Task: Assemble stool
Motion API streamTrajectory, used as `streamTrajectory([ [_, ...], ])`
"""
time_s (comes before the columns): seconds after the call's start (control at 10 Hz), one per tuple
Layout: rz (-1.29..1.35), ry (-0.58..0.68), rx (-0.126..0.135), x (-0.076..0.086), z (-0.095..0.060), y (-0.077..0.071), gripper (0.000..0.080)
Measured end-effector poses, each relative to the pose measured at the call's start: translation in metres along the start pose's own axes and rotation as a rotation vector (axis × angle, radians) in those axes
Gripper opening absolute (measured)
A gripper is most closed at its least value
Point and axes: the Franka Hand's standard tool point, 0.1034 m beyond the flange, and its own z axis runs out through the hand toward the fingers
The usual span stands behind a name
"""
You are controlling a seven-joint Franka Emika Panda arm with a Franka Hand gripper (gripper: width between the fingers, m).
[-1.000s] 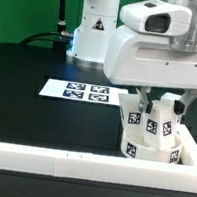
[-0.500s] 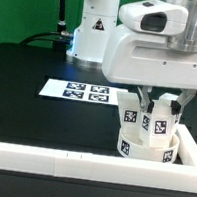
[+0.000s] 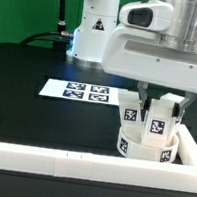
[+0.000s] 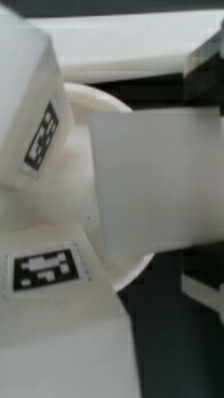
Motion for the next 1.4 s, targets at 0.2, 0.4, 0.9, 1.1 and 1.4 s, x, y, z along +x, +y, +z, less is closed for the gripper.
streamTrajectory([
  [0.2,0.331,0.029,0.014,0.0,0.001,0.001,0.0338],
  [0.4,0.619,0.027,0.038,-0.002,0.001,-0.003,0.0338],
  [0.9,1.297,-0.013,0.13,0.0,0.002,-0.011,0.0338],
  [1.1,1.51,-0.031,0.136,-0.001,0.002,-0.012,0.0338],
  [1.4,1.751,-0.061,0.193,0.001,0.002,-0.016,0.0338],
])
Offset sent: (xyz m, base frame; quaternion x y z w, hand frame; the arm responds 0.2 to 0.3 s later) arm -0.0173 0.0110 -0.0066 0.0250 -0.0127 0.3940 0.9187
